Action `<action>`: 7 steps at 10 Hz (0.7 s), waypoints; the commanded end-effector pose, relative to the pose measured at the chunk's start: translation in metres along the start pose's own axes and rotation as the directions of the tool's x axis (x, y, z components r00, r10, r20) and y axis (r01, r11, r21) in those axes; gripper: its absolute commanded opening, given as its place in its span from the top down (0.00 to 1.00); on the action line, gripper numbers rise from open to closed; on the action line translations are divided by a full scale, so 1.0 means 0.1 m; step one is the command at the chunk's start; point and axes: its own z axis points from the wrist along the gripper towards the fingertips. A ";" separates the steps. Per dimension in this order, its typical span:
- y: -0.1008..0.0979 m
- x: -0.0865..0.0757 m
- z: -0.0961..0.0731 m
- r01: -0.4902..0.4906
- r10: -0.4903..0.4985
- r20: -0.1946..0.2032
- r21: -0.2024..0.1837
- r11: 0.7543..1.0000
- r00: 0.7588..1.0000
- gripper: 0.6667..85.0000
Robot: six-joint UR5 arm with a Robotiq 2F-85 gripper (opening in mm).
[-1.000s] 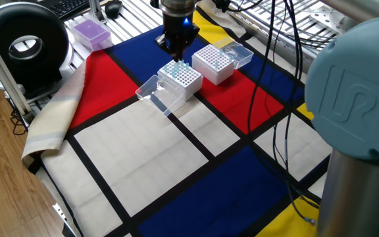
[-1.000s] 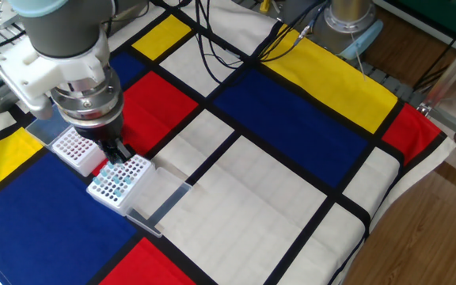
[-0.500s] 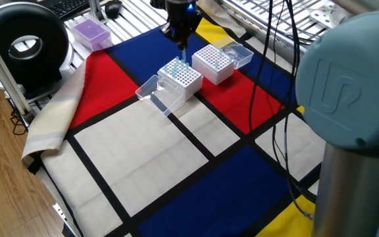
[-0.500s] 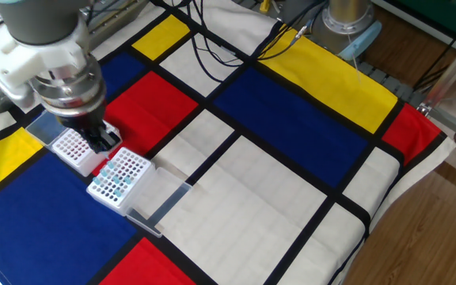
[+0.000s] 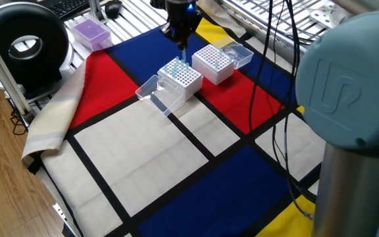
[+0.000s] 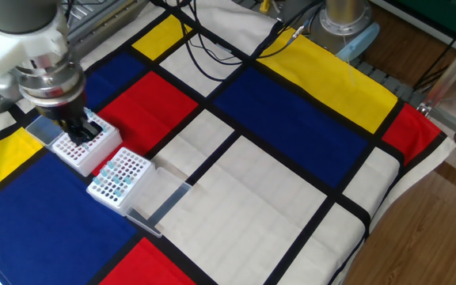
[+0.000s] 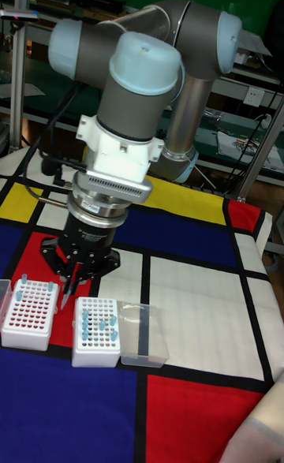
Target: Transfer all medium pipette tips from one holder to another
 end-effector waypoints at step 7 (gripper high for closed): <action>-0.09 0.17 0.11 -0.022 0.023 0.015 -0.065 0.998 1.000 0.86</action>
